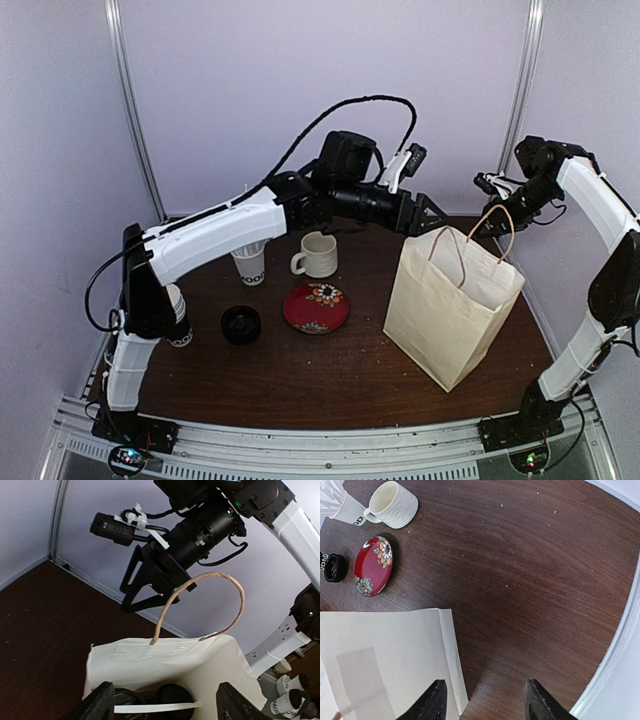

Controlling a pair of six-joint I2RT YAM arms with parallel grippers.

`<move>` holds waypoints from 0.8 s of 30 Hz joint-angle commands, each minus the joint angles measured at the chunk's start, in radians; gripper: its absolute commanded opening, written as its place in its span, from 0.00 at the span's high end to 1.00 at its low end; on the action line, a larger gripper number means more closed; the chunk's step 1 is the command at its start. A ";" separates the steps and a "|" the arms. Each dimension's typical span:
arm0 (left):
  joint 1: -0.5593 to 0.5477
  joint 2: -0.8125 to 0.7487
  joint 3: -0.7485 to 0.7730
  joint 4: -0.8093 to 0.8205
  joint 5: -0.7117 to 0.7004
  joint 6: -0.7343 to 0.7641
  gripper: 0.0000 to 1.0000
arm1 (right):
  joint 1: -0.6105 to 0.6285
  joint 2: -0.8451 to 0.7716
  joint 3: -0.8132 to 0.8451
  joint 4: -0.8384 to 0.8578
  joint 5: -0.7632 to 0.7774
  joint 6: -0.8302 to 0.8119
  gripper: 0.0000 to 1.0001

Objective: Pack the takeout coffee

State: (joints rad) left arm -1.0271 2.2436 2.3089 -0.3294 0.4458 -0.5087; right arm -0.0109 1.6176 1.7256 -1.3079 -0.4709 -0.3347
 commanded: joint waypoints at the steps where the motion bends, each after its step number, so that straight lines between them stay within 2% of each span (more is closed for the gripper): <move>1: 0.036 -0.219 -0.071 -0.038 -0.178 0.214 0.27 | -0.004 -0.003 -0.004 0.006 -0.012 -0.007 0.44; 4: 0.066 -0.377 -0.221 -0.035 -0.327 0.314 0.28 | -0.004 -0.004 -0.002 0.005 -0.017 -0.008 0.44; 7: 0.102 -0.511 -0.397 -0.056 -0.612 0.429 0.32 | -0.004 -0.009 0.000 0.004 -0.023 -0.011 0.44; 10: 0.190 -0.635 -0.603 -0.069 -0.762 0.431 0.37 | -0.004 -0.017 -0.003 0.005 -0.022 -0.012 0.44; 14: 0.356 -0.776 -0.829 -0.079 -0.778 0.312 0.40 | -0.004 -0.021 -0.012 0.011 -0.019 -0.013 0.44; 18: 0.492 -0.853 -0.999 -0.016 -0.709 0.211 0.36 | -0.004 -0.010 -0.013 0.011 -0.019 -0.013 0.44; 24: 0.614 -0.787 -1.026 -0.025 -0.610 0.149 0.38 | -0.005 0.005 0.003 -0.002 -0.030 -0.017 0.44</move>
State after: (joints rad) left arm -0.4633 1.4345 1.2678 -0.4084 -0.2474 -0.2874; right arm -0.0109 1.6176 1.7248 -1.3083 -0.4824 -0.3405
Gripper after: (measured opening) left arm 0.636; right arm 0.558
